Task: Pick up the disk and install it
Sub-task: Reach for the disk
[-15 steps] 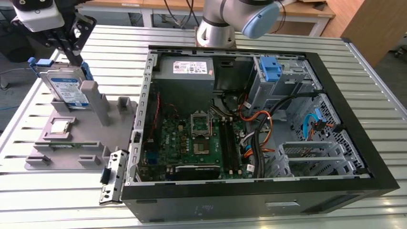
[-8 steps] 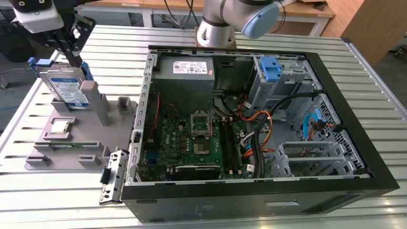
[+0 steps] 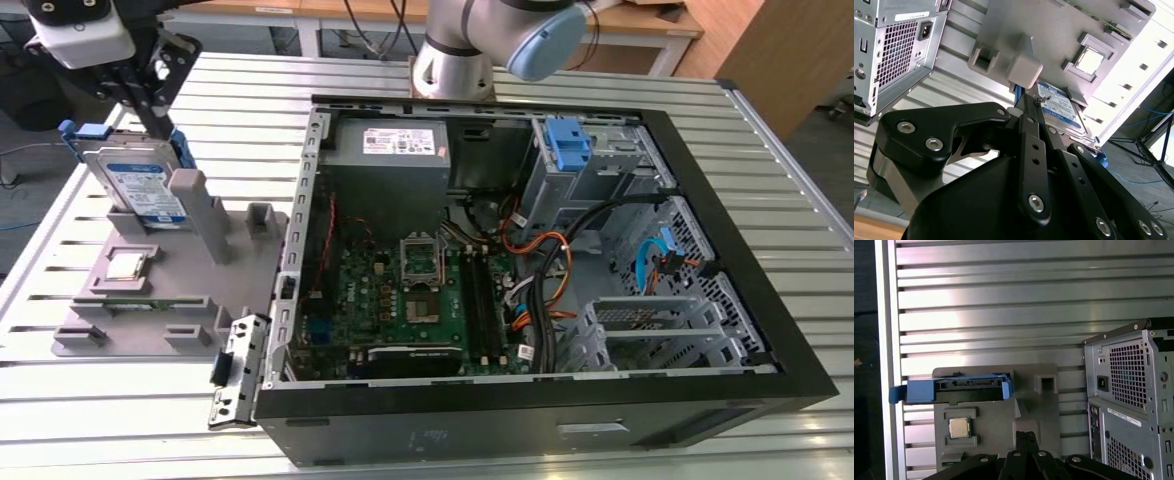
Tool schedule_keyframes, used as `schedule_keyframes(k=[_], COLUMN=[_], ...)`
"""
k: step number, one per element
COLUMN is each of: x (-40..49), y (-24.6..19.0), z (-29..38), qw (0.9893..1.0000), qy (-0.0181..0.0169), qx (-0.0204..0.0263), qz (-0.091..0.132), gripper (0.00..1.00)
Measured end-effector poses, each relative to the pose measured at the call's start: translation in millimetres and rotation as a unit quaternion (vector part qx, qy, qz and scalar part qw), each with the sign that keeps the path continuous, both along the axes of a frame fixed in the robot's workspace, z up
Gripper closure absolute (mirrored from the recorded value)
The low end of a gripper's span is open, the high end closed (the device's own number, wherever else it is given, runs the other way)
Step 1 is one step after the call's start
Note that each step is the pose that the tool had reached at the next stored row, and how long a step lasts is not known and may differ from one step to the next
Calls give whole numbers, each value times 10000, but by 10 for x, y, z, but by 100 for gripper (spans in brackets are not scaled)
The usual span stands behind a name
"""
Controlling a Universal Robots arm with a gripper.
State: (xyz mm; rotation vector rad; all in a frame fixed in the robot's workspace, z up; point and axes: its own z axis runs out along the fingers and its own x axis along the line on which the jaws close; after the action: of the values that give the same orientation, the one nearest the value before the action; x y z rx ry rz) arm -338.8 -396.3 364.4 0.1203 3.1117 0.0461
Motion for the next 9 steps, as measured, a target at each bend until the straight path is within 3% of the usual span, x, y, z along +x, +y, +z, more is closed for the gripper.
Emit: schedule_keyframes(k=[9], x=[0], y=[76], z=[-20], qw=[10000], qy=[0], qx=[18], qz=[1], gripper=[90])
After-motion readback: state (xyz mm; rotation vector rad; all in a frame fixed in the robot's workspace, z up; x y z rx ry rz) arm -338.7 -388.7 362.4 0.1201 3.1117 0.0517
